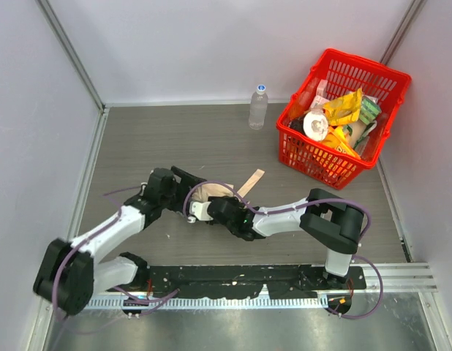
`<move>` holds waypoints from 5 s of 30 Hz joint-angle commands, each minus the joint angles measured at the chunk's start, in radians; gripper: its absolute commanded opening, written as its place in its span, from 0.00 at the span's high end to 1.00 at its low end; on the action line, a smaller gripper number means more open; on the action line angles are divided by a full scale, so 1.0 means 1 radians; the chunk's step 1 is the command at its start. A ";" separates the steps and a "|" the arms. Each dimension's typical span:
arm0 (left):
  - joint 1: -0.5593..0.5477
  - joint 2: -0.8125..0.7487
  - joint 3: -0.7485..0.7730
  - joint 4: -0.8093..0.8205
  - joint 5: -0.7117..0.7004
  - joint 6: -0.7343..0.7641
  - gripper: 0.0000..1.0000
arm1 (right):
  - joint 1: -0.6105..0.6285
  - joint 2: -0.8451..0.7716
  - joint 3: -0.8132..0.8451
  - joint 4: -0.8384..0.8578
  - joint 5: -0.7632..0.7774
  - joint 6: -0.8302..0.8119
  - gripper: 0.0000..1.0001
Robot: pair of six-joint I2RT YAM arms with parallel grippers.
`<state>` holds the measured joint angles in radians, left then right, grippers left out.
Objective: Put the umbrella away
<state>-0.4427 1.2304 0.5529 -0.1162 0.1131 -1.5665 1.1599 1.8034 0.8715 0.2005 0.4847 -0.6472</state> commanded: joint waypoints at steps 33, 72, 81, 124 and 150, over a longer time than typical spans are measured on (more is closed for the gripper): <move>-0.053 0.250 0.151 -0.155 -0.084 -0.044 0.01 | 0.012 0.017 0.041 -0.046 -0.118 0.020 0.99; -0.116 0.238 -0.091 -0.076 -0.271 -0.084 1.00 | 0.006 -0.276 0.061 -0.176 -0.212 0.557 0.17; -0.116 0.205 -0.091 -0.115 -0.277 -0.089 1.00 | 0.003 -0.070 0.116 -0.024 -0.123 0.370 0.17; 0.033 -0.494 -0.328 -0.002 -0.211 0.170 0.00 | -0.246 0.134 0.073 -0.269 -0.853 0.747 0.99; -0.005 -0.356 -0.294 0.211 -0.194 0.151 0.00 | -0.261 0.171 0.216 -0.400 -0.827 0.788 0.99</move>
<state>-0.4442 0.8967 0.2977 -0.0265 -0.0662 -1.4353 0.8669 1.9030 1.1164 0.0967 -0.3809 0.1360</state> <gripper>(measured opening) 0.994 0.248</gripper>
